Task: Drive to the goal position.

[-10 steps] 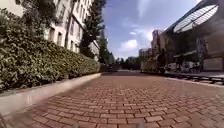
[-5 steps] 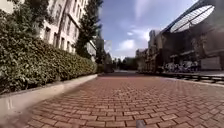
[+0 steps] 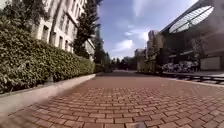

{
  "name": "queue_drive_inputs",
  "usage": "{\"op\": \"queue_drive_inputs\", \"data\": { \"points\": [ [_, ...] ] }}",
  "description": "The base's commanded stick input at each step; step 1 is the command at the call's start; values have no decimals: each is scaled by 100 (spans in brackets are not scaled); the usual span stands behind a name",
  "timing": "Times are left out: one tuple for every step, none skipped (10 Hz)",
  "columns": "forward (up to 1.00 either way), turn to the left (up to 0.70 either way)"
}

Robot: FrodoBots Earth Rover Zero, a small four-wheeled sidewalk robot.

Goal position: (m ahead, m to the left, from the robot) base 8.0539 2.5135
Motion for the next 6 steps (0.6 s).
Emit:
{"op": "queue_drive_inputs", "data": {
  "points": [
    [70, 0],
    [70, 0],
    [70, 0],
    [70, 0],
    [70, 0],
    [70, 0]
  ]
}}
